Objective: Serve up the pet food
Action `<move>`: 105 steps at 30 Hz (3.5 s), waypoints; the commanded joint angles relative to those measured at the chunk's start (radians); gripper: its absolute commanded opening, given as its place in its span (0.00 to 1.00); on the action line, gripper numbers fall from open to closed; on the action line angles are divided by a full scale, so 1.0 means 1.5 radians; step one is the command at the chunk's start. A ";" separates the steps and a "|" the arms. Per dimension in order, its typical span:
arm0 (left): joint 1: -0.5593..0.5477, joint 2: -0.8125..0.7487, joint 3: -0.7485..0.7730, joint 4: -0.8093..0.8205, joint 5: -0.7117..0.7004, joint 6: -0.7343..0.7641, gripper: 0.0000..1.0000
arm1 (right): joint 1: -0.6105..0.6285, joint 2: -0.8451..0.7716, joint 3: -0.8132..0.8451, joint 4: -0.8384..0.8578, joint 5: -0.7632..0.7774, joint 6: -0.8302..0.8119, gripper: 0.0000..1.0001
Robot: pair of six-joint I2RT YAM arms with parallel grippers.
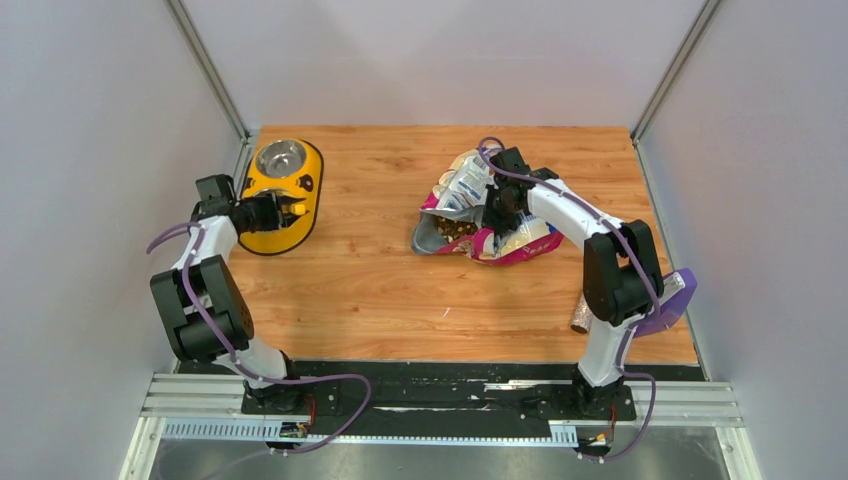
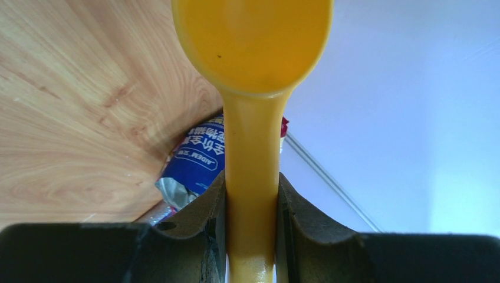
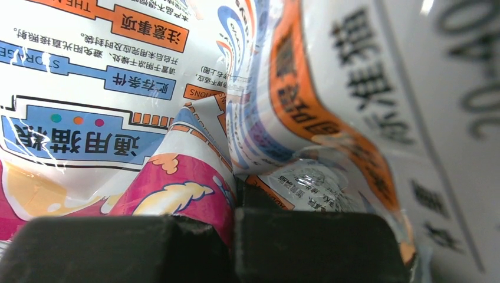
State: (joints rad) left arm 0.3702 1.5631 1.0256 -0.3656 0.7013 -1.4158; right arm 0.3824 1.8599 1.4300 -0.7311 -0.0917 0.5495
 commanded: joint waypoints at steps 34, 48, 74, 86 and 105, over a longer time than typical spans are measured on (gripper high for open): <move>-0.225 -0.183 0.055 -0.220 -0.104 0.460 0.00 | 0.004 -0.027 0.033 0.017 0.002 0.008 0.00; -0.563 -0.230 0.037 -0.329 -0.335 0.794 0.00 | 0.049 -0.066 0.044 0.004 0.027 0.009 0.00; -0.732 0.067 0.338 -0.502 -0.448 0.811 0.00 | 0.070 -0.117 0.001 0.029 0.054 -0.014 0.00; -0.738 0.241 0.481 -0.604 -0.476 0.790 0.00 | 0.069 -0.105 -0.012 0.043 0.117 -0.010 0.00; -0.738 0.301 0.476 -0.494 -0.534 0.841 0.00 | 0.020 -0.040 -0.063 0.053 0.094 0.038 0.00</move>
State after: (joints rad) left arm -0.7311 1.9923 1.7103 -1.1500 -0.0662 -0.1902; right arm 0.4366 1.7748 1.3548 -0.6720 0.0273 0.5934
